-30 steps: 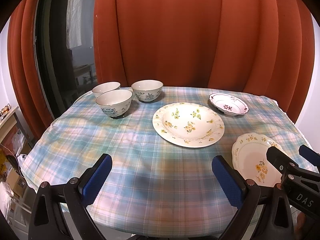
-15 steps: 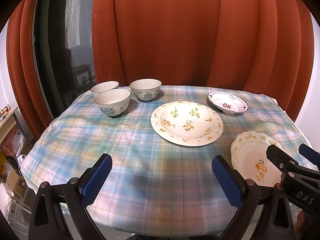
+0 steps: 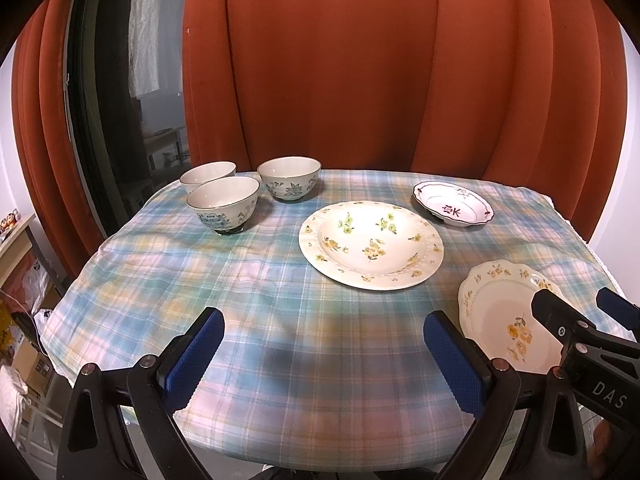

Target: Organize plates and bowls

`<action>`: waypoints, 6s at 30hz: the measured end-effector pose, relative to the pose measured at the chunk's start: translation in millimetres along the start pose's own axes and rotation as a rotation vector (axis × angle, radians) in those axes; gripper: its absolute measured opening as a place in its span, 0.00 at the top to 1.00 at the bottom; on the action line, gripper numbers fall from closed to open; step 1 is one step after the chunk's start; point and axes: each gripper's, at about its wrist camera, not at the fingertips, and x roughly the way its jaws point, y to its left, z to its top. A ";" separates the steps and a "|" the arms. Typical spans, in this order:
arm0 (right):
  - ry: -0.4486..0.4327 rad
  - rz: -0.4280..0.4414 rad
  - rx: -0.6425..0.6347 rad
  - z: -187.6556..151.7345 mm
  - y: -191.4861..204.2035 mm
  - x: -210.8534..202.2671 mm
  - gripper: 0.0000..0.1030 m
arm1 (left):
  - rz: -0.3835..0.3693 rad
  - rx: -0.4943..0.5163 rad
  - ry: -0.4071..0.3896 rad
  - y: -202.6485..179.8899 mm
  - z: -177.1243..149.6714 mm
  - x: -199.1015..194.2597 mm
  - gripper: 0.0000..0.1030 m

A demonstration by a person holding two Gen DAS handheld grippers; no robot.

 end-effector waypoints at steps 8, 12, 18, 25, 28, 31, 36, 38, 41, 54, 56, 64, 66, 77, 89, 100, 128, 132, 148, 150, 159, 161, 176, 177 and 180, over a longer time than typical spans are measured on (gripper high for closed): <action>0.001 0.001 0.002 -1.0 -1.8 -0.6 0.00 | 0.001 0.003 0.003 -1.3 -0.6 -1.0 0.02; 0.002 0.002 0.001 -1.6 -1.9 -0.9 0.00 | 0.001 0.006 0.008 -2.4 -1.1 -2.4 0.02; 0.021 -0.009 -0.013 -5.5 -0.9 0.2 0.00 | -0.013 -0.008 0.021 0.1 0.2 -1.1 0.02; 0.031 -0.036 -0.011 -2.0 8.5 1.3 0.00 | -0.035 0.000 0.034 12.0 8.4 6.7 0.02; 0.020 -0.044 -0.005 1.7 15.7 0.8 0.00 | -0.045 0.022 0.033 17.9 15.9 11.9 0.03; 0.024 -0.052 0.020 8.6 22.3 2.7 0.00 | -0.065 0.036 0.032 25.1 24.2 15.9 0.03; 0.058 -0.084 0.055 16.7 33.3 6.6 0.00 | -0.105 0.059 0.063 32.0 34.8 27.2 0.05; 0.074 -0.098 0.068 17.1 32.7 7.6 0.00 | -0.126 0.064 0.086 30.0 35.6 34.5 0.06; 0.107 -0.133 0.067 14.0 30.1 9.1 0.00 | -0.165 0.077 0.125 19.5 35.1 44.0 0.07; 0.200 -0.165 0.123 7.6 -45.7 42.0 0.00 | -0.175 0.122 0.254 -65.9 28.5 82.6 0.10; 0.216 -0.154 0.121 6.7 -61.0 49.7 0.00 | -0.164 0.115 0.279 -82.4 25.3 89.3 0.10; 0.293 -0.095 0.090 6.1 -122.6 89.0 0.03 | -0.119 0.067 0.369 -133.5 12.4 115.7 0.15; 0.310 -0.070 0.085 5.6 -133.0 98.6 0.05 | -0.111 0.054 0.395 -142.0 9.4 122.5 0.17; 0.438 0.026 0.071 -1.5 -157.6 147.1 0.26 | -0.121 0.008 0.510 -168.4 -3.8 147.5 0.25; 0.466 0.018 0.088 4.2 -153.4 168.3 0.30 | -0.111 -0.010 0.572 -171.5 -3.0 162.4 0.27; 0.486 -0.027 0.105 1.5 -133.3 155.5 0.30 | -0.147 0.061 0.549 -153.4 -7.1 150.7 0.22; 0.377 -0.089 0.165 0.7 115.0 111.3 0.30 | -0.203 0.130 0.475 88.7 21.0 140.1 0.21; 0.372 -0.071 0.159 2.5 147.5 114.8 0.30 | -0.188 0.119 0.473 118.1 23.7 142.1 0.21; 0.465 -0.004 0.076 0.2 242.6 161.6 0.30 | -0.104 -0.003 0.543 207.8 15.4 177.5 0.22; 0.472 0.003 0.075 -0.4 244.9 164.6 0.30 | -0.094 -0.007 0.541 212.2 15.9 178.7 0.22; 0.503 0.001 0.099 0.6 246.9 177.1 0.30 | -0.091 -0.010 0.532 211.8 17.9 184.2 0.22; 0.520 -0.006 0.098 -0.6 246.4 180.0 0.30 | -0.088 0.017 0.537 209.3 17.6 183.5 0.22; 0.481 0.017 -0.085 15.5 256.3 148.9 0.15 | -0.065 -0.016 0.533 210.1 24.5 151.3 0.15; 0.477 0.019 -0.088 17.8 254.8 147.1 0.15 | -0.065 -0.027 0.537 210.8 25.7 149.9 0.15; 0.441 0.014 -0.087 24.4 247.9 135.4 0.15 | -0.055 -0.039 0.501 211.8 32.1 140.6 0.14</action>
